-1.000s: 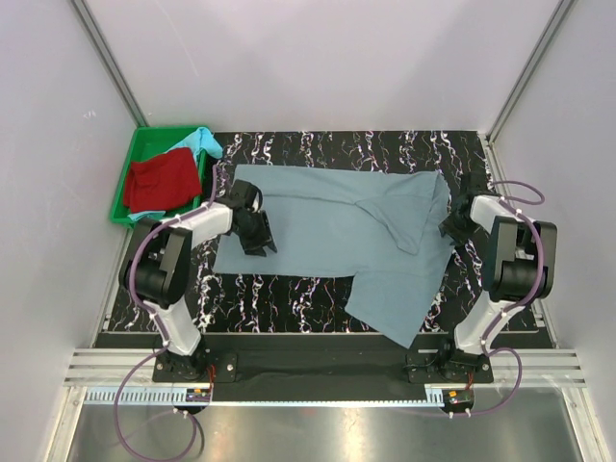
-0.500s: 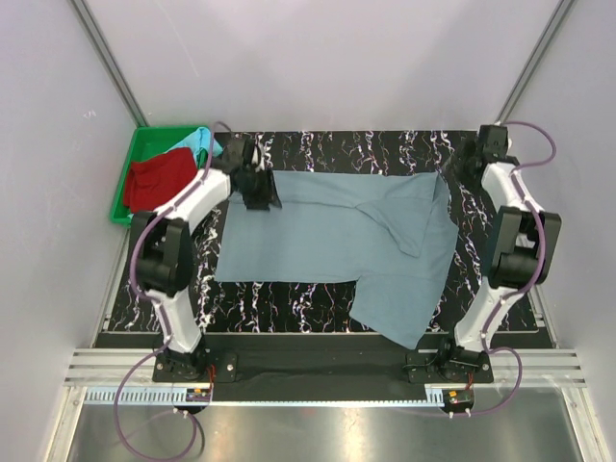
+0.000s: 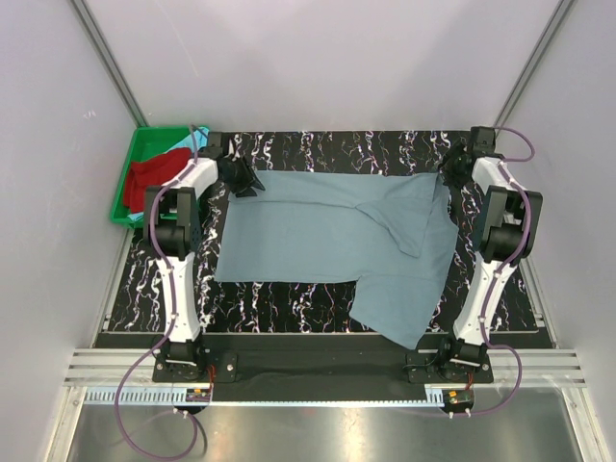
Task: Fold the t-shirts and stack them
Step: Fold the tshirt
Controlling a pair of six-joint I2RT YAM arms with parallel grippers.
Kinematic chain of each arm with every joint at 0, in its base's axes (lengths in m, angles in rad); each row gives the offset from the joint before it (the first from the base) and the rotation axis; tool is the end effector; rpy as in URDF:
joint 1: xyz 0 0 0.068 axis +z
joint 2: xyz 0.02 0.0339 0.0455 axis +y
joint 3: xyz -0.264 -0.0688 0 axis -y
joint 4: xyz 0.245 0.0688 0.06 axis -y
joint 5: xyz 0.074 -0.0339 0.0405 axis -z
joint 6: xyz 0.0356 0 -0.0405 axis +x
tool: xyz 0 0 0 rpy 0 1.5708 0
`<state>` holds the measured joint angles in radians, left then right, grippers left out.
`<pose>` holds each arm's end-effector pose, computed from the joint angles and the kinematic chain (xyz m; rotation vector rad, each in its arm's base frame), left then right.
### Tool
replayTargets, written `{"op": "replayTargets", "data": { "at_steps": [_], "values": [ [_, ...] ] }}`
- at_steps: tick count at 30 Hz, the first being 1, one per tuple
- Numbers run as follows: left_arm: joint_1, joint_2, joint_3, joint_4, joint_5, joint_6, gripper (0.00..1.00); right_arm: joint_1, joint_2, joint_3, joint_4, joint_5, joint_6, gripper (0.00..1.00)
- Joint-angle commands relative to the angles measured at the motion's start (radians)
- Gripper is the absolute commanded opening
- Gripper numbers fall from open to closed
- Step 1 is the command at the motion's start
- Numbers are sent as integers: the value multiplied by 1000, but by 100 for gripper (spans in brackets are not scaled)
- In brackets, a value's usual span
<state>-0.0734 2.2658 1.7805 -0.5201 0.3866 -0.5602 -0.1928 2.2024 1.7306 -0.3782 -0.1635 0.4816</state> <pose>0.4888 -0.0494 0.1647 -0.4888 2.5892 -0.7274 0.4854 -0.0889 0.1867 0.7335 2.3191 0.3290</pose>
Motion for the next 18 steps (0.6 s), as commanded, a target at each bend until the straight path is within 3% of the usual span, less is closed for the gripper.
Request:
{"op": "replayTargets", "data": {
  "at_steps": [1,9,10,13,16,18],
  "values": [
    [18,-6,16,65,43,-63,40,-19,22,58,42,-45,35,62],
    [67,21,-29,65,44,-124,40,-40,91,81,78,-73,97,56],
    [72,26,-29,65,47,-125,40,-46,97,86,85,-80,101,47],
    [72,38,-26,65,54,-127,40,-56,114,86,105,-108,127,32],
    [72,46,-27,63,57,-124,40,-63,114,70,120,-100,143,28],
    [72,51,-29,61,55,-118,40,-71,109,55,122,-76,141,13]
  ]
}}
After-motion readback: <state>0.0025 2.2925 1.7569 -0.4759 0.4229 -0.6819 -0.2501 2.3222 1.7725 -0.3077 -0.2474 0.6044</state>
